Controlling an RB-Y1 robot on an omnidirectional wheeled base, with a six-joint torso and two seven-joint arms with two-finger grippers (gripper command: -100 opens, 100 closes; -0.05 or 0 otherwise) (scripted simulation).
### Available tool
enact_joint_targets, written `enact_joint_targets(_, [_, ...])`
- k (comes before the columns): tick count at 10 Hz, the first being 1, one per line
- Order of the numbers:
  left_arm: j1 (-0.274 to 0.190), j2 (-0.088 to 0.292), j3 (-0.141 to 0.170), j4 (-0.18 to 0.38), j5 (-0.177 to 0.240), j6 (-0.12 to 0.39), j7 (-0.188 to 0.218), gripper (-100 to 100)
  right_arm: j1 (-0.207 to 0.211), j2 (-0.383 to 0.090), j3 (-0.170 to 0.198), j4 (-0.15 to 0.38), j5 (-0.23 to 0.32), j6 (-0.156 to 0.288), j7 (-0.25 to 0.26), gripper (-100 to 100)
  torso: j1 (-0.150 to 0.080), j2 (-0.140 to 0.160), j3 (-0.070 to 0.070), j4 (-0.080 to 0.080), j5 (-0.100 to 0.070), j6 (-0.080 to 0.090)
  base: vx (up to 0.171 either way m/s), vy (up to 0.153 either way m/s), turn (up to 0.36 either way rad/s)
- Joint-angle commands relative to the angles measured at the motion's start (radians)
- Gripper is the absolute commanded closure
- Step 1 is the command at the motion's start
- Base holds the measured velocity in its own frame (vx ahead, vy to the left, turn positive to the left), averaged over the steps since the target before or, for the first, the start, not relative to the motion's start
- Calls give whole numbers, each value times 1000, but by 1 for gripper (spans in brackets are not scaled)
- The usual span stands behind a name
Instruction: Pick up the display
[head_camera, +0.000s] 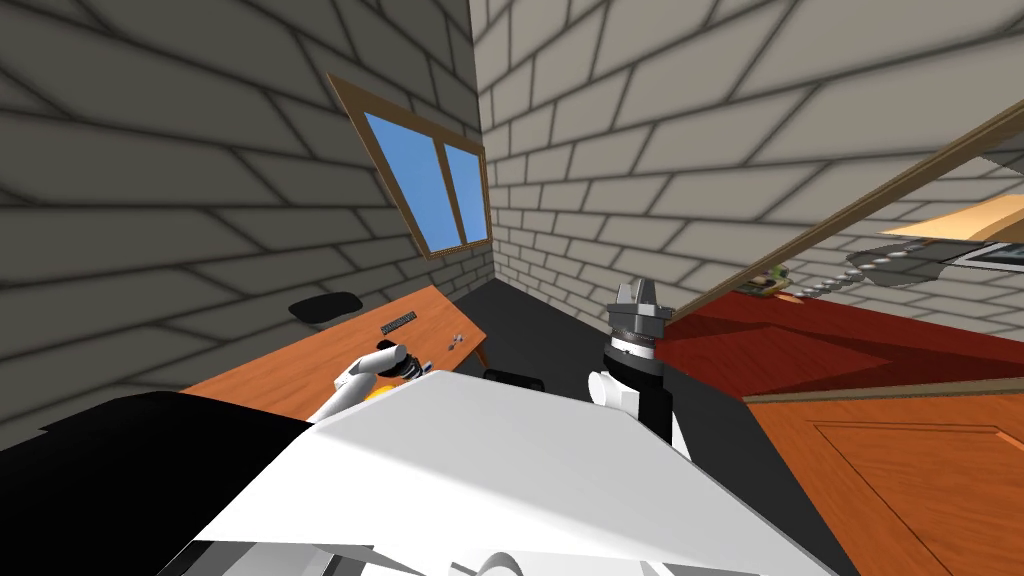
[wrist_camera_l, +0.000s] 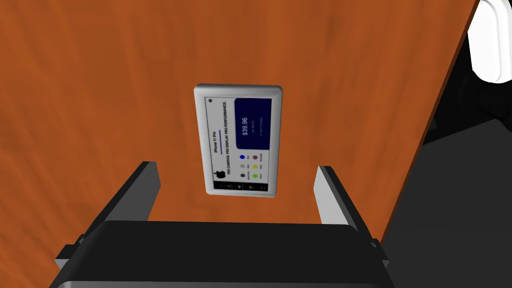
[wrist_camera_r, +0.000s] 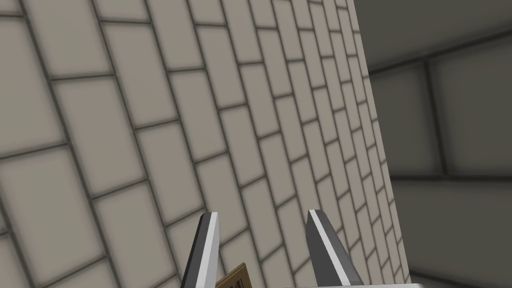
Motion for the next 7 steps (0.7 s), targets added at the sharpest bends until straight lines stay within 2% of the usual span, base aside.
enact_joint_targets(1, [-10,14,5,37,15,27,8,-100,0,0,0,0,0,0,0,0,0,0,0,0,0,0,27,0,-102])
enact_joint_targets(2, [-13,24,10,52,25,47,14,-100,0,0,0,0,0,0,0,0,0,0,0,0,0,0,26,3,-84])
enact_joint_targets(3, [-9,15,6,40,17,32,11,-100,0,0,0,0,0,0,0,0,0,1,0,0,0,0,12,3,-13])
enact_joint_targets(4, [-9,16,7,42,18,35,12,0,0,0,0,0,0,0,0,0,0,1,1,0,0,0,0,0,0])
enact_joint_targets(5, [-17,-3,0,73,6,4,2,-100,0,0,0,0,0,0,0,0,0,2,1,0,0,0,9,23,11])
enact_joint_targets(7, [-26,-23,-6,104,-7,-27,-8,-100,0,0,0,0,0,0,0,0,2,1,1,0,0,0,21,36,6])
